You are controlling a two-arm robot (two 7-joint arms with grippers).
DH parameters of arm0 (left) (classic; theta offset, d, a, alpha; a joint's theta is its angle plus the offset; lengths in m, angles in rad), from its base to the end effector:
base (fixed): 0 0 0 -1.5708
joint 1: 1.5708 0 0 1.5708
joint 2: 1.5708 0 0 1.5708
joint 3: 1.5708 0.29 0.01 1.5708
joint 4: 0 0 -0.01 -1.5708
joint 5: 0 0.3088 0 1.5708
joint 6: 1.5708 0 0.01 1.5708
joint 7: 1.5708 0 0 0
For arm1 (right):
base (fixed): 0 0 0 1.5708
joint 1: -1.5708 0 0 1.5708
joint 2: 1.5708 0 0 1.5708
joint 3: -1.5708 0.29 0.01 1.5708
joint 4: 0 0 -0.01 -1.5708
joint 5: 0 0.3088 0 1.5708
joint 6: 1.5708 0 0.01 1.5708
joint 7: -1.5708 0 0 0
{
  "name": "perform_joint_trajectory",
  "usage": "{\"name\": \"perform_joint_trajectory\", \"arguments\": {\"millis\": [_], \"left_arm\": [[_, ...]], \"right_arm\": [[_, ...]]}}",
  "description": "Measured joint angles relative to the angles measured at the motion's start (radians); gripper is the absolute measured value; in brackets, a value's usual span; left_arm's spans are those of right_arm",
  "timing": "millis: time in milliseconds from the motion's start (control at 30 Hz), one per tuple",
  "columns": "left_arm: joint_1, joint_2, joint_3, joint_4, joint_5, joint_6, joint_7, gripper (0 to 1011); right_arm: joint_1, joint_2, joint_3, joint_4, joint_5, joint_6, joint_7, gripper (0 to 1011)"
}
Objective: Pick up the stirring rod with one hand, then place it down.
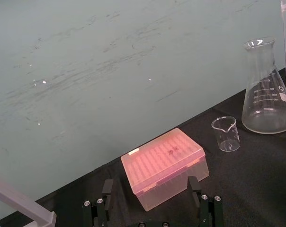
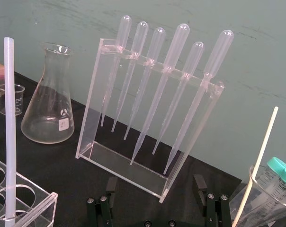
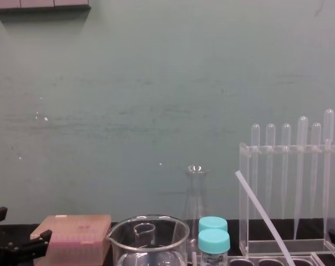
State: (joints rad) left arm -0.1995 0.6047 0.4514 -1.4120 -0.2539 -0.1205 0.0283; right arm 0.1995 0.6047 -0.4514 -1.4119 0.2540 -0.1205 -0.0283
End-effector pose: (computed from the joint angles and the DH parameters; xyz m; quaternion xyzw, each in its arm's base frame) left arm 0.3581 0.0827 -0.3023 0.1415 -0.1325 0.5799 0.7913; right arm 0.3581 -0.0827 -0.3023 -0.1415 -0.1324 -0.5800 0.7913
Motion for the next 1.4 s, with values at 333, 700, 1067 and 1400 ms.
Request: {"name": "perform_joint_trajectory", "arguments": {"millis": [333, 700, 1067, 1400], "left_arm": [[0.0, 0.0, 0.0, 0.0, 0.0, 0.0, 0.0, 1000], [0.0, 0.0, 0.0, 0.0, 0.0, 0.0, 0.0, 1000], [0.0, 0.0, 0.0, 0.0, 0.0, 0.0, 0.0, 1000], [0.0, 0.0, 0.0, 0.0, 0.0, 0.0, 0.0, 1000]], "right_arm": [[0.0, 0.0, 0.0, 0.0, 0.0, 0.0, 0.0, 1003], [0.0, 0.0, 0.0, 0.0, 0.0, 0.0, 0.0, 1003], [0.0, 0.0, 0.0, 0.0, 0.0, 0.0, 0.0, 1003], [0.0, 0.0, 0.0, 0.0, 0.0, 0.0, 0.0, 1003]]}}
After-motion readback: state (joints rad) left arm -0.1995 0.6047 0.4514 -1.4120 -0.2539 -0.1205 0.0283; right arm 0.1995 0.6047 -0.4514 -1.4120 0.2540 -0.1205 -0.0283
